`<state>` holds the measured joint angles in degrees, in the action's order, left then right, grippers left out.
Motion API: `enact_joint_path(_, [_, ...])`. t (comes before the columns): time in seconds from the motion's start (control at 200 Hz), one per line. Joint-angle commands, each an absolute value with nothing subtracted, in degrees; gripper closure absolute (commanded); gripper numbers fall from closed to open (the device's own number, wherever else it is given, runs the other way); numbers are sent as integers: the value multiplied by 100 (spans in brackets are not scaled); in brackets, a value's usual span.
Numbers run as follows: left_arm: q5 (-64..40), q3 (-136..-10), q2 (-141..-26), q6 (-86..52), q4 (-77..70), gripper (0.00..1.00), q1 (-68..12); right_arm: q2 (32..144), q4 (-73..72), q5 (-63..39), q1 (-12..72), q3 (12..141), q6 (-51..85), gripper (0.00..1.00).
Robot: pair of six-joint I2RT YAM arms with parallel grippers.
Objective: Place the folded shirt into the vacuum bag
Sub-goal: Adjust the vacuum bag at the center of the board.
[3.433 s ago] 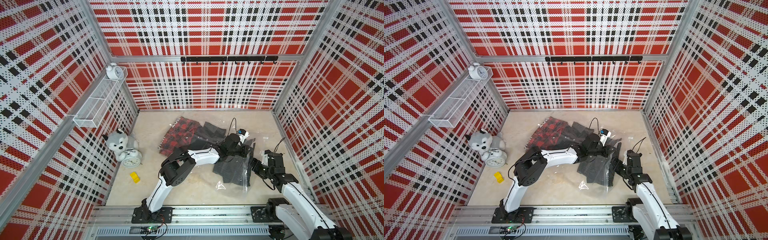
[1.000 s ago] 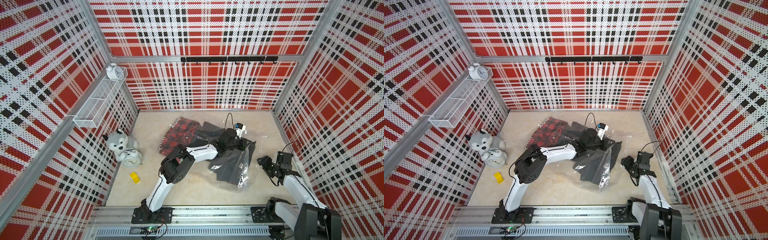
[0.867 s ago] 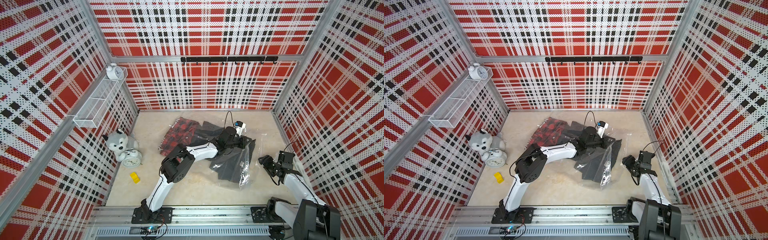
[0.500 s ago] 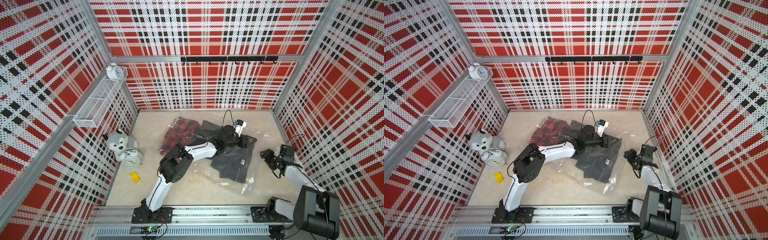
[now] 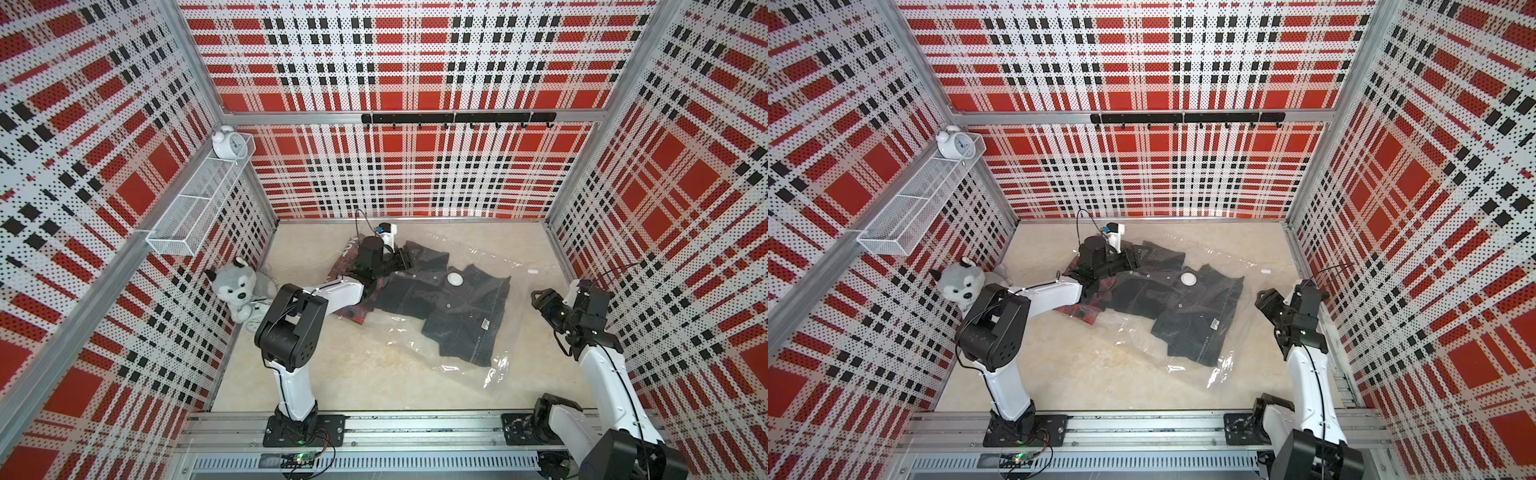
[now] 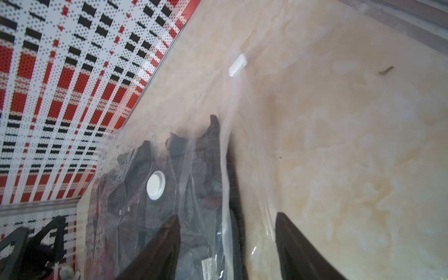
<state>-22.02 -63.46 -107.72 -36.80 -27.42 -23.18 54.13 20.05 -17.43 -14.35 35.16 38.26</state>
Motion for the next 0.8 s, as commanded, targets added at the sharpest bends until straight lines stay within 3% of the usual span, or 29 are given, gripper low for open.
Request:
enact_joint_path(0.0, [-2221, -6458, -11167, -3529, -2761, 29, -1984, 5678, 2137, -1811, -495, 4158, 3535, 34])
enact_joint_path(0.12, [-2408, -6638, -11586, -3564, -2749, 29, -1762, 6294, 1831, -1947, 439, 4423, 3623, 34])
enact_joint_path(0.301, [-2268, -6351, -11642, -3473, -2753, 29, -1688, 7676, 1522, -2246, 1197, 4589, 3528, 33])
enact_joint_path(0.576, [-1864, -5815, -11404, -3443, -2769, 29, -1699, 8670, 1681, -980, 1256, 4346, 3586, 33])
enact_joint_path(0.792, [-1588, -5459, -11251, -3618, -2875, 29, -1541, 9198, 1425, -1134, 1263, 4565, 3436, 33])
